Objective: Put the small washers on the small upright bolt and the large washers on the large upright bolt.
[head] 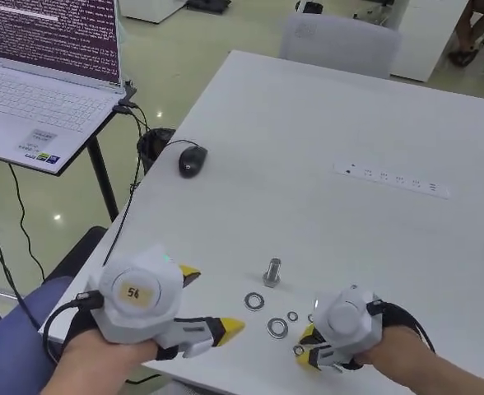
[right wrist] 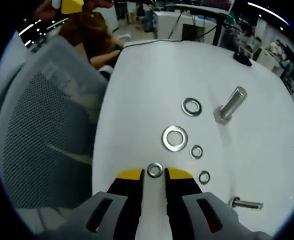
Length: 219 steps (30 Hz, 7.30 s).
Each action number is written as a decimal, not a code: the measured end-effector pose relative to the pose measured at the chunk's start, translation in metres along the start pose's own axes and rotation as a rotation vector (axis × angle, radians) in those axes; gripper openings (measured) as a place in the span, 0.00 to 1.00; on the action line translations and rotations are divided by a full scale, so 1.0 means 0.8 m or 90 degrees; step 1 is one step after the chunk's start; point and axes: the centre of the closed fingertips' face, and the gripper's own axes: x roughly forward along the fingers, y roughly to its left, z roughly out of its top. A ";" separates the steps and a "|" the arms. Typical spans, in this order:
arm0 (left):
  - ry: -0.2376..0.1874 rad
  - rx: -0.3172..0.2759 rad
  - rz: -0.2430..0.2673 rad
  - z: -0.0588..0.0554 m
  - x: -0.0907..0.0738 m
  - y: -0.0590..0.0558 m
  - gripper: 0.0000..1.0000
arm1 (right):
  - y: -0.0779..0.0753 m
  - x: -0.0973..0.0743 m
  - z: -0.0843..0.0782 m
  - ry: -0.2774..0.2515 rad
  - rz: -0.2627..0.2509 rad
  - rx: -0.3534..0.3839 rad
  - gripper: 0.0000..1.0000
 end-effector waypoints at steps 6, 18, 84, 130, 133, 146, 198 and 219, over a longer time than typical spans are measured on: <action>0.000 -0.001 0.003 -0.002 -0.002 0.001 0.59 | -0.003 0.001 0.000 0.010 0.003 0.000 0.15; -0.002 -0.003 0.006 -0.003 -0.004 0.003 0.59 | -0.003 0.000 -0.003 0.010 -0.006 0.022 0.13; 0.000 -0.010 0.007 0.001 0.004 0.003 0.59 | -0.146 -0.110 -0.048 -0.032 -0.174 0.213 0.13; 0.017 -0.020 0.018 -0.012 -0.001 0.003 0.59 | -0.147 -0.050 -0.077 0.018 -0.144 0.258 0.14; 0.017 -0.019 0.018 -0.011 0.000 0.002 0.59 | -0.144 -0.053 -0.077 0.016 -0.146 0.252 0.15; 0.015 -0.015 0.013 -0.008 0.006 -0.005 0.59 | -0.098 -0.055 -0.099 0.016 -0.130 0.280 0.15; 0.011 -0.003 0.011 -0.001 0.002 -0.007 0.59 | -0.081 -0.008 -0.018 0.013 -0.062 0.139 0.18; 0.011 -0.009 0.016 -0.004 0.000 -0.002 0.59 | -0.079 -0.011 -0.019 -0.015 -0.076 0.207 0.14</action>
